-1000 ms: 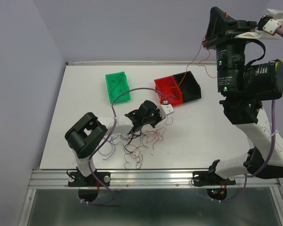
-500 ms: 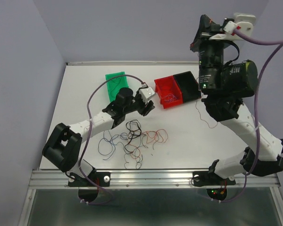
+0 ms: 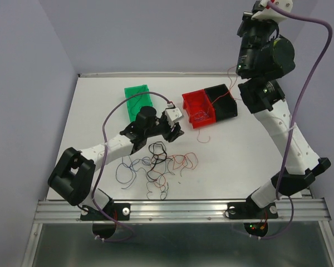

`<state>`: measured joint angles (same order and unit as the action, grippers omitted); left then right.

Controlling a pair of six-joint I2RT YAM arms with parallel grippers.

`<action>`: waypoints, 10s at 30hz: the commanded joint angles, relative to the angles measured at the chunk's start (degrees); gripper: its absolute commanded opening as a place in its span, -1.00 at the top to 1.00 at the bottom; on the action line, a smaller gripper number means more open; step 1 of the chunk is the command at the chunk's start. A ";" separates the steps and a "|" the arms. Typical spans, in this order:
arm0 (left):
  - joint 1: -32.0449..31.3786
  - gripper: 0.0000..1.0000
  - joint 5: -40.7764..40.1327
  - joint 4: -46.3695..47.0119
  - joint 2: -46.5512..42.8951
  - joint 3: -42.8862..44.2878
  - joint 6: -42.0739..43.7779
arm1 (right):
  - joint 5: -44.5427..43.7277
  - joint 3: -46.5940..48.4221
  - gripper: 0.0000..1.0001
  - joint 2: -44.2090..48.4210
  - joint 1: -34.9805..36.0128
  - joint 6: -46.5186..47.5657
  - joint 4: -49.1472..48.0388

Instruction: Untangle the cables

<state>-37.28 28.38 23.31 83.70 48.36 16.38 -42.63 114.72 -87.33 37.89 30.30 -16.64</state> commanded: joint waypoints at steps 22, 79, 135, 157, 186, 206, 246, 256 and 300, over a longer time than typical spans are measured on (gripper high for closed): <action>-0.08 -0.23 4.84 -0.46 -1.35 1.21 -0.39 | 33.05 22.41 0.99 -19.20 -23.65 -36.98 18.32; -0.08 -0.23 2.29 -0.81 -2.75 0.86 0.58 | 23.65 -38.87 0.99 -19.01 -25.41 -49.99 4.33; -0.08 -0.23 2.56 -1.51 -2.75 0.95 1.20 | 32.15 -29.89 -0.95 -20.07 -36.21 -60.33 26.84; -0.16 -0.23 2.12 -1.60 -2.93 0.95 1.46 | 48.97 -47.56 -0.35 -22.54 -44.74 -80.40 9.26; -0.08 -0.23 1.50 -1.51 -3.63 0.60 1.63 | 29.80 -51.71 0.99 -7.14 -27.78 -60.80 5.29; -0.08 -0.23 1.50 -1.69 -3.63 0.86 1.72 | 22.07 -19.29 0.99 -33.50 -21.72 -52.02 35.88; -0.08 -0.23 1.94 -1.95 -3.90 0.69 2.34 | 25.66 -21.17 -0.27 -22.03 -23.74 -49.11 38.27; -0.08 -0.23 1.51 -1.78 -5.21 0.25 2.08 | 27.25 -54.10 -0.59 0.37 -22.68 -57.98 27.82; -1.83 -0.57 3.44 -15.49 2.34 7.10 11.13 | 17.06 -61.36 0.62 -8.13 -15.13 -42.87 7.87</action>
<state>-38.70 30.30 7.38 87.92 53.41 26.89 -25.04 53.21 -99.13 22.22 -13.72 -2.98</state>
